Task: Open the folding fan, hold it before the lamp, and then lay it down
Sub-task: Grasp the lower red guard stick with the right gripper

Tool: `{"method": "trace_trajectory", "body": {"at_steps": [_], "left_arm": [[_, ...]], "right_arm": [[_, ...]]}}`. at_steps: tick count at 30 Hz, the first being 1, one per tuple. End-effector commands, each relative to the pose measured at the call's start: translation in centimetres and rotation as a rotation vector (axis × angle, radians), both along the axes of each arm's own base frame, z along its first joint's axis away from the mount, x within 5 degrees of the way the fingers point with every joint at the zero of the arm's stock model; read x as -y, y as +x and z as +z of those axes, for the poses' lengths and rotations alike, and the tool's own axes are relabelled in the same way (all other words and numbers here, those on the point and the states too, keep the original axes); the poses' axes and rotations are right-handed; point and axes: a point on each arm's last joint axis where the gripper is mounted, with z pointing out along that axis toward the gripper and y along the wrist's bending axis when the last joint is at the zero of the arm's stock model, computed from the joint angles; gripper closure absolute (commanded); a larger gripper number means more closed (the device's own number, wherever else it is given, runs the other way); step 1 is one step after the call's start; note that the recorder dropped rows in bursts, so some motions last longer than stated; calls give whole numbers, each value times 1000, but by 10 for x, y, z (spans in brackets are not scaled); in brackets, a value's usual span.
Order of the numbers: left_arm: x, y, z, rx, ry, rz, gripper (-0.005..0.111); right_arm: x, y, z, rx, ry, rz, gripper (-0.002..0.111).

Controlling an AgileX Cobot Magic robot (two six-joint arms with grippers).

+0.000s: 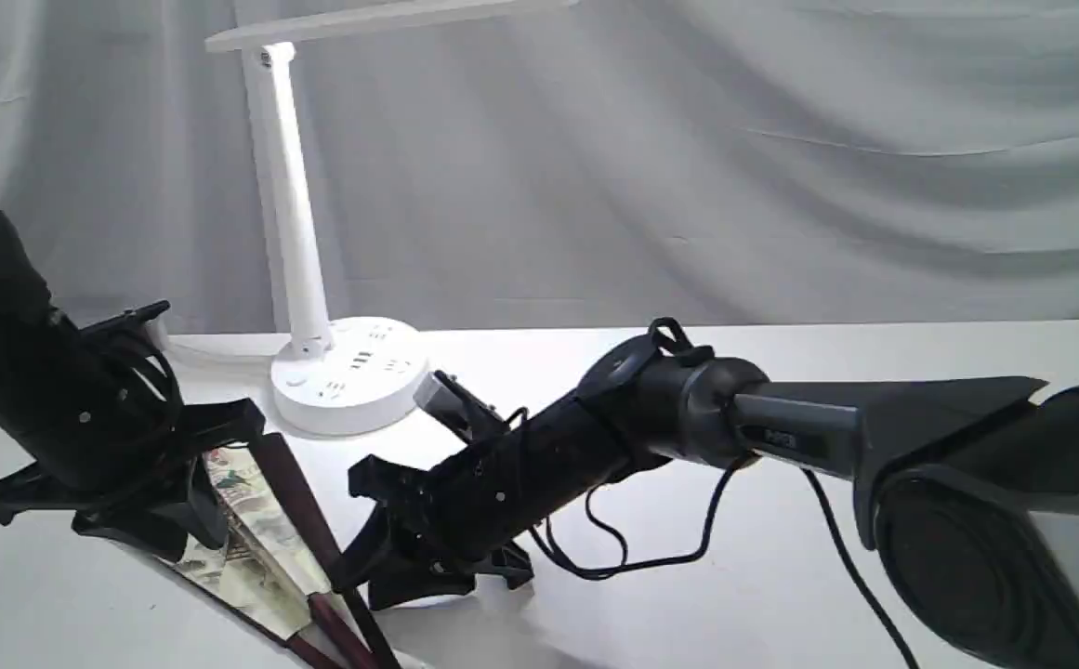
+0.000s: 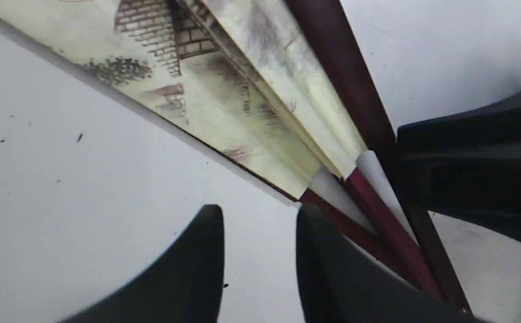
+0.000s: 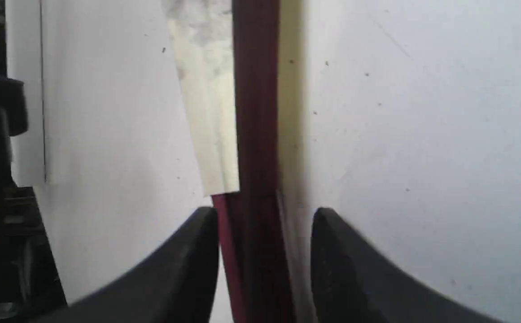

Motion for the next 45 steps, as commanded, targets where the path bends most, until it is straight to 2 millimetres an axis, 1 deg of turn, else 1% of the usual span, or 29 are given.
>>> {"method": "trace_trajectory", "body": {"at_steps": [1, 9, 13, 17, 23, 25, 28, 30, 33, 37, 41, 45], "left_arm": [[0, -1, 4, 22, -1, -4, 79], [0, 0, 4, 24, -1, -4, 79], [0, 0, 4, 24, -1, -4, 79], [0, 0, 4, 24, -1, -4, 79], [0, -1, 4, 17, -2, -6, 79], [0, -1, 4, 17, -2, -6, 79], [0, -1, 4, 19, -1, -12, 79], [0, -1, 4, 19, -1, -12, 79], [0, -2, 3, 14, 3, -17, 79], [0, -3, 3, 4, 2, -23, 79], [0, -7, 3, -15, 7, -110, 79], [-2, -10, 2, -40, 28, -136, 79]], "right_arm": [[6, -6, -23, -30, -94, 42, 74], [4, -12, -21, -70, -68, 80, 75], [-2, -15, -21, -72, -68, 98, 78], [-11, -19, -22, -52, -78, 116, 79], [-10, -18, -22, -41, -90, 111, 80], [-9, -18, -22, -47, -88, 115, 87], [-9, -20, -22, -57, -80, 140, 101], [-7, -21, -21, -61, -72, 164, 108], [-5, -24, -18, -60, -54, 209, 108], [4, -22, -11, -67, -30, 226, 108], [13, -18, 4, -67, 29, 228, 108], [26, -8, 13, -39, 93, 178, 108]]}}
